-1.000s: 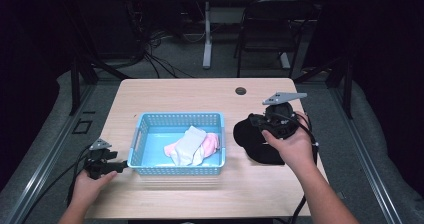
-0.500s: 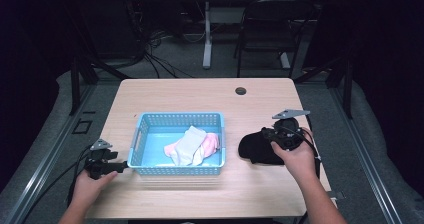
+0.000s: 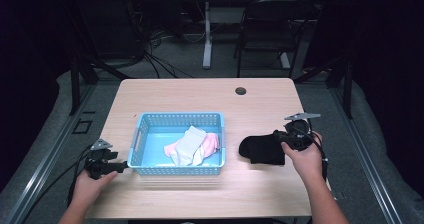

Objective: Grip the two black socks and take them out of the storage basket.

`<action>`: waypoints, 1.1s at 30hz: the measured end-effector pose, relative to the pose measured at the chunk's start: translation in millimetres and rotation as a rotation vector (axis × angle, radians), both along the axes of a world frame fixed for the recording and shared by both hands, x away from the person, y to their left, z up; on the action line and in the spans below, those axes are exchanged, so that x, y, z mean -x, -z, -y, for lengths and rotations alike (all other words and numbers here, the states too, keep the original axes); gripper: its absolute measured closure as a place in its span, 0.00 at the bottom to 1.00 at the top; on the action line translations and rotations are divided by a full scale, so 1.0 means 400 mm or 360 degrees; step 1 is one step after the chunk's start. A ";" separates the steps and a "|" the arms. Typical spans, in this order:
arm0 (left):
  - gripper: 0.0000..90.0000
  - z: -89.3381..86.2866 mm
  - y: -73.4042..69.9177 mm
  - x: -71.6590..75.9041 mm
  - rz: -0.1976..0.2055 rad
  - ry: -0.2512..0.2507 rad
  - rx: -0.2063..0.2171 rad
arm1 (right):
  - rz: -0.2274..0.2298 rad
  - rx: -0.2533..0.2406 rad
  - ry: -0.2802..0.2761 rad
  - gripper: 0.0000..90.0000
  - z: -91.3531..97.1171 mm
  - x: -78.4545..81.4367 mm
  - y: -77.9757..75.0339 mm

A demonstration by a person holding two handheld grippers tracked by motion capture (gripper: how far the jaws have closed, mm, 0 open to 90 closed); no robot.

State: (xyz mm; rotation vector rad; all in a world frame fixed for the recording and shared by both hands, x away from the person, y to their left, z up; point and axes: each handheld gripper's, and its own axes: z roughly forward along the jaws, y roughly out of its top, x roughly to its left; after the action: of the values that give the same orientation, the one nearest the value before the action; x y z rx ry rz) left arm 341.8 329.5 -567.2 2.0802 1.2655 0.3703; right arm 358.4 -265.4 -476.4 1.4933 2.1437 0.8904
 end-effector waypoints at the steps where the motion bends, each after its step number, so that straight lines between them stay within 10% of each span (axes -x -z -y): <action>1: 0.30 0.000 0.000 0.000 0.0000 0.0000 0.0000 | 0.0000 0.0000 0.0000 0.91 0.000 0.000 0.000; 11: 0.30 0.002 0.002 -0.001 0.0003 0.0000 -0.0002 | -0.0004 -0.0009 0.0044 0.70 0.013 -0.004 0.001; 33: 0.30 -0.002 0.000 0.000 0.0000 -0.0008 0.0005 | 0.0036 0.0016 -0.0139 0.64 -0.106 0.055 0.025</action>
State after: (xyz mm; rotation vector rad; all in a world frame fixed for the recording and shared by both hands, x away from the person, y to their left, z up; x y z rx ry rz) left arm 341.9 330.5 -567.2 2.0751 1.2707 0.3702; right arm 336.4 -223.2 -486.5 1.3872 2.2085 0.9199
